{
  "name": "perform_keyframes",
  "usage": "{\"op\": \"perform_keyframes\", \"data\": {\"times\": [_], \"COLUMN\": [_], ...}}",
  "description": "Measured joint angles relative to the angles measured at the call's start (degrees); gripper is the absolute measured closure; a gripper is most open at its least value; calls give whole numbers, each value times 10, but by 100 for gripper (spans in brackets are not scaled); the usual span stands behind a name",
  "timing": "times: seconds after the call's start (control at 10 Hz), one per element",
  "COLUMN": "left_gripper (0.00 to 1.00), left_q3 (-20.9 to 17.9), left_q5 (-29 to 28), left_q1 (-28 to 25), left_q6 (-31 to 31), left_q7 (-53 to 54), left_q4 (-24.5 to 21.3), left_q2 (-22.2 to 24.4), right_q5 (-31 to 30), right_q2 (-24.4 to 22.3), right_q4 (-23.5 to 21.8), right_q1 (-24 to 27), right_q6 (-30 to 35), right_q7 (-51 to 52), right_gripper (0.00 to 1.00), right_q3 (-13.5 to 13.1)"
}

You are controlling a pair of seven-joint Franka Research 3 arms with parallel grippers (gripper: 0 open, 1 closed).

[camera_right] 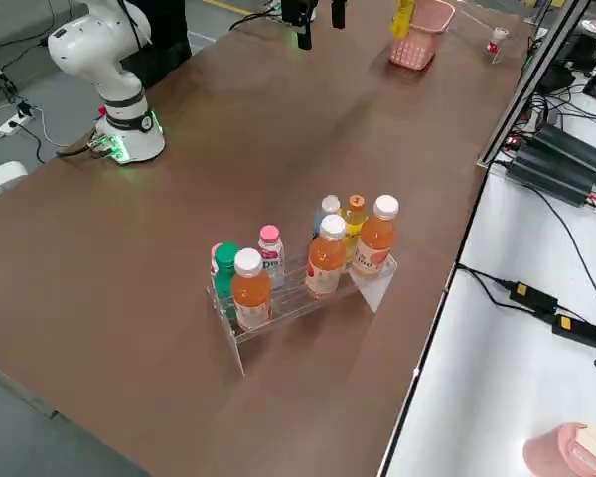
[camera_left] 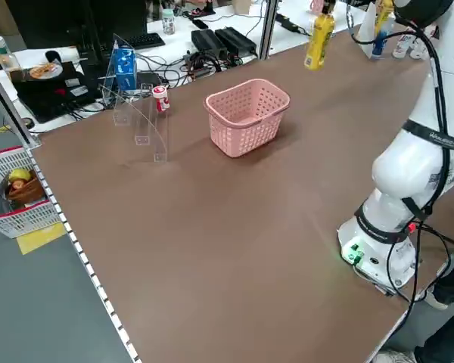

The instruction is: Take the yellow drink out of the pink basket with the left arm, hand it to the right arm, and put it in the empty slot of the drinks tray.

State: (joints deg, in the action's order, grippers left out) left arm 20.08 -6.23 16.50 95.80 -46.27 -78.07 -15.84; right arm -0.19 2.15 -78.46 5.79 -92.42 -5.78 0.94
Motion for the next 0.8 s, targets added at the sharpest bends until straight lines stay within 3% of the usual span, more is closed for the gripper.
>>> {"op": "perform_keyframes", "data": {"times": [0.8], "left_gripper": [66], "left_q3": [0], "left_q5": [-63], "left_q1": [78], "left_q6": [53], "left_q7": [-147], "left_q4": [1], "left_q2": [-66], "right_q5": [0], "right_q2": [0], "right_q4": [0], "right_q1": [0], "right_q6": [0], "right_q7": [0], "right_gripper": [1], "right_q3": [0]}}
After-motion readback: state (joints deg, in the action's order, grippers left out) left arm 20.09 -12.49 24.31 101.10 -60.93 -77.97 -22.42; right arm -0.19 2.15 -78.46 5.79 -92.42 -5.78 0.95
